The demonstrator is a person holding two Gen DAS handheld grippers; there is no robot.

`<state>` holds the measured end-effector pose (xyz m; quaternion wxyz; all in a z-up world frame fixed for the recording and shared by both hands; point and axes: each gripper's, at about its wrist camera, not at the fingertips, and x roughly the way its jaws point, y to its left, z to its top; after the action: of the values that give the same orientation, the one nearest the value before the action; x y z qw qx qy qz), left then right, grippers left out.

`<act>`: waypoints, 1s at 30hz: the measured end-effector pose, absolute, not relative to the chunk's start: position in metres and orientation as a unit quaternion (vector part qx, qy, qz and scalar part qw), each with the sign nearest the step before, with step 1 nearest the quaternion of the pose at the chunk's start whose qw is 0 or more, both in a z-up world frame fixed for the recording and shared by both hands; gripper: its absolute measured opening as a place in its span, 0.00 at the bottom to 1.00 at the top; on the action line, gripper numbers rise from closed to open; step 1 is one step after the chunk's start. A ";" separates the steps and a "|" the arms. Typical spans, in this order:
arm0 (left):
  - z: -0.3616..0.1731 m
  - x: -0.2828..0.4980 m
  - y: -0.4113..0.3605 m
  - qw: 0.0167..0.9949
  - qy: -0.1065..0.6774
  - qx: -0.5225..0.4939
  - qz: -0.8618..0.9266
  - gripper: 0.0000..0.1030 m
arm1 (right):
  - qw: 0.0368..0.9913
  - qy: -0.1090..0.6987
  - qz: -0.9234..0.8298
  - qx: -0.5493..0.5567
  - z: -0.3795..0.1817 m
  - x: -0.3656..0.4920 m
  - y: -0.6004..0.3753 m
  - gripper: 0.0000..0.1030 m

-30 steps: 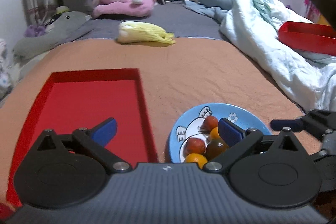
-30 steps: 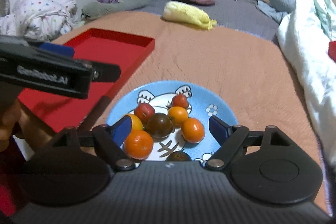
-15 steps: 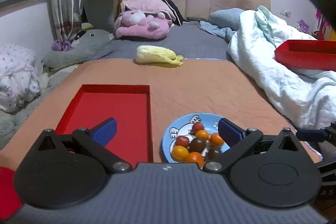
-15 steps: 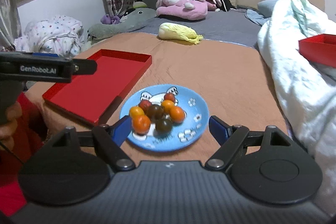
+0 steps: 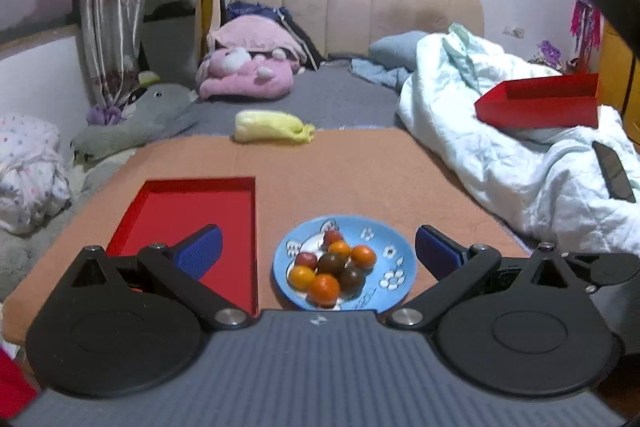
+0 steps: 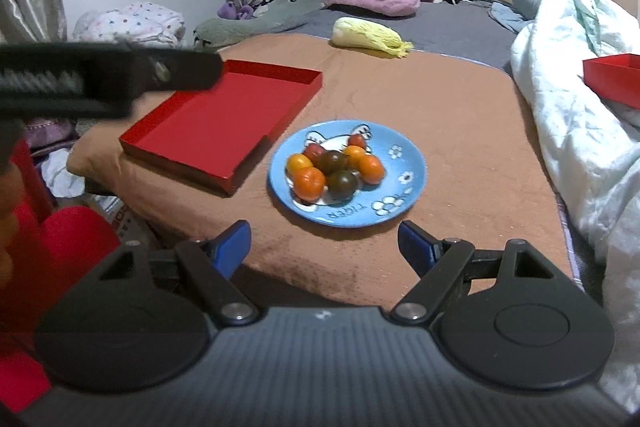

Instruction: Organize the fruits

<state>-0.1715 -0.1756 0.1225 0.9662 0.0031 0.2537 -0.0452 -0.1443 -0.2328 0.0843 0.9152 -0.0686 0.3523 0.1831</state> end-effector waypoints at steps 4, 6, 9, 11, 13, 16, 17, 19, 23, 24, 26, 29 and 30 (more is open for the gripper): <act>0.106 -0.162 -0.166 0.963 0.266 0.014 -0.033 1.00 | 0.911 0.356 0.191 -0.078 0.082 -0.141 -0.221 0.80; 0.096 -0.151 -0.158 0.962 0.271 0.017 -0.029 1.00 | 0.911 0.357 0.189 -0.082 0.079 -0.138 -0.218 0.80; 0.082 -0.137 -0.150 0.959 0.283 0.024 -0.026 1.00 | 0.911 0.364 0.181 -0.070 0.073 -0.131 -0.218 0.80; 0.072 -0.129 -0.145 0.956 0.290 0.029 -0.024 1.00 | 0.910 0.371 0.175 -0.063 0.068 -0.127 -0.217 0.80; 0.061 -0.122 -0.139 0.953 0.301 0.031 -0.020 1.00 | 0.909 0.374 0.172 -0.062 0.064 -0.122 -0.214 0.80; 0.042 -0.113 -0.132 0.946 0.321 0.041 -0.018 1.00 | 0.906 0.382 0.172 -0.067 0.057 -0.114 -0.206 0.80; 0.038 -0.109 -0.130 0.944 0.326 0.040 -0.018 1.00 | 0.905 0.383 0.173 -0.070 0.055 -0.112 -0.203 0.80; 0.033 -0.103 -0.127 0.942 0.334 0.035 -0.021 1.00 | 0.903 0.384 0.174 -0.082 0.051 -0.109 -0.198 0.80; 0.028 -0.099 -0.122 0.942 0.334 0.027 -0.023 1.00 | 0.903 0.382 0.171 -0.095 0.046 -0.104 -0.192 0.92; 0.027 -0.098 -0.121 0.941 0.336 0.025 -0.022 1.00 | 0.904 0.381 0.167 -0.097 0.046 -0.102 -0.192 0.95; 0.026 -0.095 -0.118 0.941 0.337 0.017 -0.021 1.00 | 0.907 0.377 0.159 -0.100 0.046 -0.100 -0.192 0.96; 0.027 -0.093 -0.116 0.942 0.335 0.006 -0.025 1.00 | 0.915 0.366 0.134 -0.103 0.048 -0.096 -0.195 0.97; 0.027 -0.093 -0.116 0.942 0.335 0.003 -0.026 1.00 | 0.919 0.361 0.124 -0.102 0.049 -0.096 -0.196 1.00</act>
<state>-0.0930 -0.1160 0.0271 0.9420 0.0029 0.3345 -0.0261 -0.0956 -0.1963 0.0486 0.9186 -0.1024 0.3607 0.1243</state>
